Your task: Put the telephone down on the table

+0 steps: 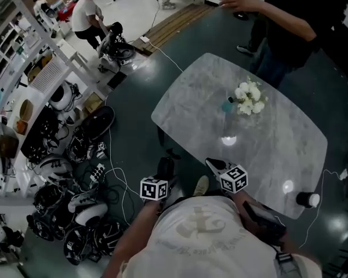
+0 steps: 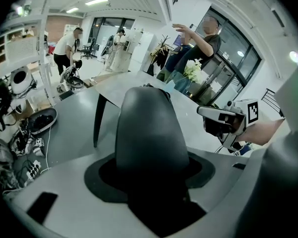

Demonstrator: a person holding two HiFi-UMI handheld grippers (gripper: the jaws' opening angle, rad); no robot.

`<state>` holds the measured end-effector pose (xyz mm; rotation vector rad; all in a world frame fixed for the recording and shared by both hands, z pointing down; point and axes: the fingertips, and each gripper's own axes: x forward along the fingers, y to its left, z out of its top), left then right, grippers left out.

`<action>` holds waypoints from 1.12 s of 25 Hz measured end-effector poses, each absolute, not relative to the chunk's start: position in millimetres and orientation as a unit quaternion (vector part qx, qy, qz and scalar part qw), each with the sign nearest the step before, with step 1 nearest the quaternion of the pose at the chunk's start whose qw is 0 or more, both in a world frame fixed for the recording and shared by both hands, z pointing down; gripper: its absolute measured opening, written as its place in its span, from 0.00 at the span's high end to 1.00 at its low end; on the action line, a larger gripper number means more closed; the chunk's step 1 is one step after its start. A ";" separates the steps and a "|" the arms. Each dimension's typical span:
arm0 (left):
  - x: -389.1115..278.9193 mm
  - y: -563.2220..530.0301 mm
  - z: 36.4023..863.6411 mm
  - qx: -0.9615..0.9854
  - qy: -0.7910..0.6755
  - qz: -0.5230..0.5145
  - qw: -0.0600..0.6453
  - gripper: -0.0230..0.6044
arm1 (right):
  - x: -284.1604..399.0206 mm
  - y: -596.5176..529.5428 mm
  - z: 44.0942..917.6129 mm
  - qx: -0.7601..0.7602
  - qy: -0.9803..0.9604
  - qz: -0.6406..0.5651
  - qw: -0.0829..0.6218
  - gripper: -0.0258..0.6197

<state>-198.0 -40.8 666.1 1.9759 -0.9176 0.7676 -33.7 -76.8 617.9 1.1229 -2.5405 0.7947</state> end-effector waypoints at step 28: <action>-122.2 -158.2 690.3 0.789 -0.325 0.357 0.379 0.52 | 32.5 -152.6 641.5 0.420 -0.849 0.307 0.093 0.94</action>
